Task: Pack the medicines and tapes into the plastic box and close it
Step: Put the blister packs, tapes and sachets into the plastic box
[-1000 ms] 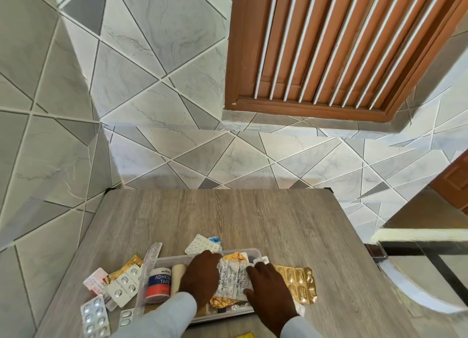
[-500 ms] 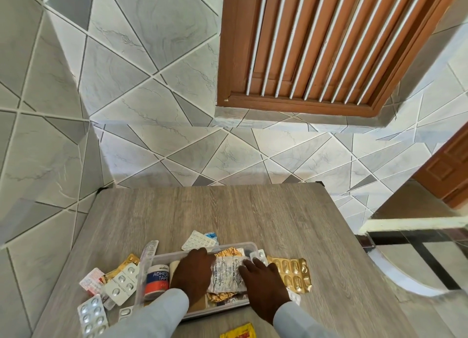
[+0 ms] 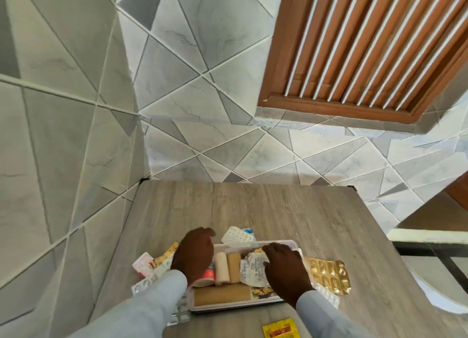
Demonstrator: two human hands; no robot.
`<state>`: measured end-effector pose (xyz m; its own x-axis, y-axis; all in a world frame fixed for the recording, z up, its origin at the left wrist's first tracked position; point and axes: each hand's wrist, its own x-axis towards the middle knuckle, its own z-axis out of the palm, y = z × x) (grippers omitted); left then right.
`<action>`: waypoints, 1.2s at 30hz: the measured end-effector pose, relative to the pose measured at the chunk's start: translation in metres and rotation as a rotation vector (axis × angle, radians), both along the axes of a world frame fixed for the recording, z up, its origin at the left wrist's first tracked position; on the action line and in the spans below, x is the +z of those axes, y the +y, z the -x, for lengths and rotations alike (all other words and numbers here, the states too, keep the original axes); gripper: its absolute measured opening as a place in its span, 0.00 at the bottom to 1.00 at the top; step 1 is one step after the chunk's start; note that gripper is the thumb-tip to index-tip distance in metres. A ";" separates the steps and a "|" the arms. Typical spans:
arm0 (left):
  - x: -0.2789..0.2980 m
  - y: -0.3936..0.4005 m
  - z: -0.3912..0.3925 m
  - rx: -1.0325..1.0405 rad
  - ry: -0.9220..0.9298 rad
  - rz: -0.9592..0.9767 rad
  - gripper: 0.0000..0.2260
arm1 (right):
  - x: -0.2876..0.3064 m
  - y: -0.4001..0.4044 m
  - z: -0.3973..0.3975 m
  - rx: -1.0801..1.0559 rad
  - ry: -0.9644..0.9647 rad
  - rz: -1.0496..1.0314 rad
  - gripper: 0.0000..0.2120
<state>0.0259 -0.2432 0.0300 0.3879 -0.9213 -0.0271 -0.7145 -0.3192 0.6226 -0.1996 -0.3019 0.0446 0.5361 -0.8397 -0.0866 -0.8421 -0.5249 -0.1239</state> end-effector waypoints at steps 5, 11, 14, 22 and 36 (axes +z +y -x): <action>-0.013 0.051 -0.090 0.347 0.200 -0.133 0.16 | 0.003 0.012 -0.072 0.068 -0.231 -0.098 0.20; -0.038 0.112 -0.118 0.417 0.278 -0.439 0.44 | -0.002 0.024 -0.163 0.284 -0.129 -0.247 0.27; -0.047 0.123 -0.109 0.324 0.138 -0.540 0.51 | -0.012 0.027 -0.196 0.425 0.063 -0.248 0.33; -0.049 0.099 -0.116 0.008 -0.204 -0.621 0.52 | -0.043 0.018 -0.251 0.628 0.474 -0.280 0.48; -0.060 0.088 -0.136 0.310 0.279 -0.281 0.06 | -0.055 0.021 -0.257 0.652 0.407 -0.153 0.15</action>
<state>0.1623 -0.1554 -0.0305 0.5844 -0.7064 -0.3993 -0.3782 -0.6726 0.6361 0.0574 -0.2806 -0.0099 0.8183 -0.3292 -0.4712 -0.3645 -0.9310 0.0176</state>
